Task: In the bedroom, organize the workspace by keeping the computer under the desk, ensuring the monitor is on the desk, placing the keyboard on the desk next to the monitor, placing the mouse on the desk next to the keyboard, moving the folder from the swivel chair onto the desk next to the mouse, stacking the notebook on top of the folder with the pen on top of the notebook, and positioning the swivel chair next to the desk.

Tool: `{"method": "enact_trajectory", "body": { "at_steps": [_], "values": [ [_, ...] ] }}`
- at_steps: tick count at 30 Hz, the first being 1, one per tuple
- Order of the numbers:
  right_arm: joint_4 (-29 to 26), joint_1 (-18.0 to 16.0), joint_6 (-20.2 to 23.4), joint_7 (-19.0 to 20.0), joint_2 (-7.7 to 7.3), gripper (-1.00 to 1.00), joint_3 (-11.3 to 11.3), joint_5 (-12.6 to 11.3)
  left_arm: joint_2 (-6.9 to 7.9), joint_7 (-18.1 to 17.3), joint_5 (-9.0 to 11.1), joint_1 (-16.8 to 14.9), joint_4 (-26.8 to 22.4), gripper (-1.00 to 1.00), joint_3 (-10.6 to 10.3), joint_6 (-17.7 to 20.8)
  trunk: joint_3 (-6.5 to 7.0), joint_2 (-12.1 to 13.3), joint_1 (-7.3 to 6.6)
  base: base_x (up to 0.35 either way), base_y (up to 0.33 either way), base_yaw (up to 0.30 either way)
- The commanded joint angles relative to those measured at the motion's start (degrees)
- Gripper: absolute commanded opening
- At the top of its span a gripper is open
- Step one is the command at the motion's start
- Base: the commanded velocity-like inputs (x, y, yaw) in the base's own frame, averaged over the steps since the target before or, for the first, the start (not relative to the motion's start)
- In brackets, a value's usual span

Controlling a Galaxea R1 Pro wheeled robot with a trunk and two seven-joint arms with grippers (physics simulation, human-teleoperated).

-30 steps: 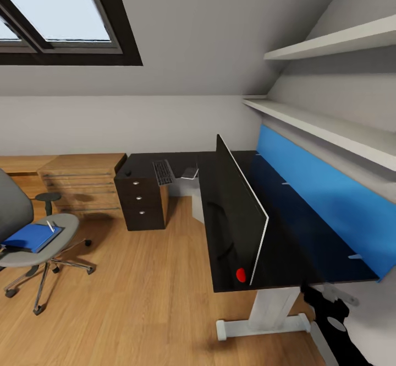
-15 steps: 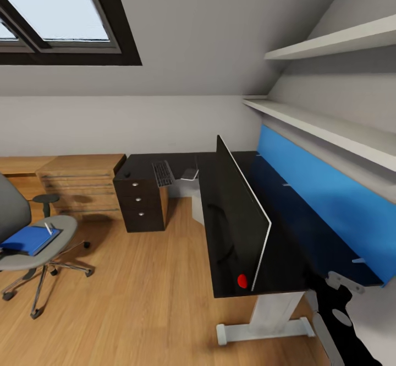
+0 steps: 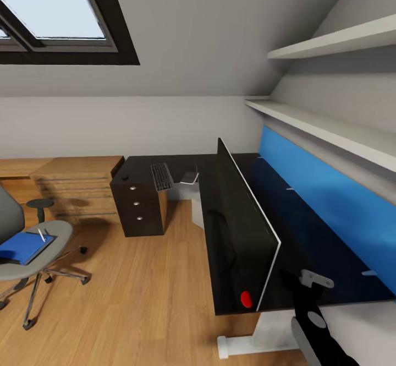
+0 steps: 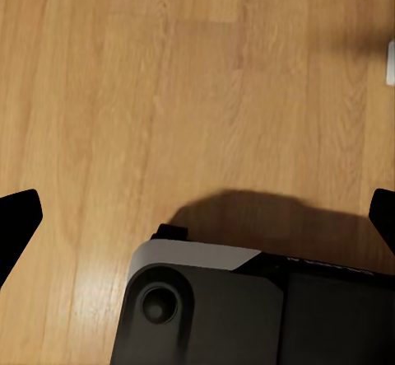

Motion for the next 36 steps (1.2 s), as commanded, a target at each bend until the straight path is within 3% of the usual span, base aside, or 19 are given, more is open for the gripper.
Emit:
{"method": "enact_trajectory", "body": {
  "at_steps": [1,8,11,12,23,36],
  "values": [
    [0.2,0.0,-0.7,-0.2,0.19,1.00,0.6,-0.6,0.03,0.4,0.5,-0.1,0.0,1.00,-0.5,-0.2,-0.12,-0.1,0.04,0.019,0.000,0.028],
    [2.9,0.0,-2.8,-0.3,3.97,1.00,3.7,0.1,0.03,0.4,0.5,-0.1,0.0,1.00,-0.6,-0.2,-0.30,-0.1,0.04,0.008,0.000,0.135],
    [5.2,0.0,-5.7,-0.3,5.09,1.00,4.4,1.6,0.03,0.4,0.5,-0.1,0.0,1.00,-0.6,-0.2,-0.44,-0.1,0.04,0.001,0.000,0.200],
    [6.5,0.0,-8.6,-0.4,5.52,1.00,4.7,2.9,0.03,0.4,0.5,-0.1,0.0,1.00,-0.6,-0.2,-0.49,-0.1,0.04,0.000,0.000,0.213],
    [7.3,0.0,-10.3,-0.5,5.75,1.00,4.8,3.6,0.03,0.4,0.6,-0.1,0.0,1.00,-0.5,-0.2,-1.03,-0.1,0.04,0.003,0.000,0.227],
    [7.4,0.0,-10.4,-0.5,5.75,1.00,4.7,3.7,0.03,0.4,0.6,-0.1,0.0,1.00,-0.4,-0.2,-1.68,-0.1,0.04,0.142,0.000,0.231]
  ]
}}
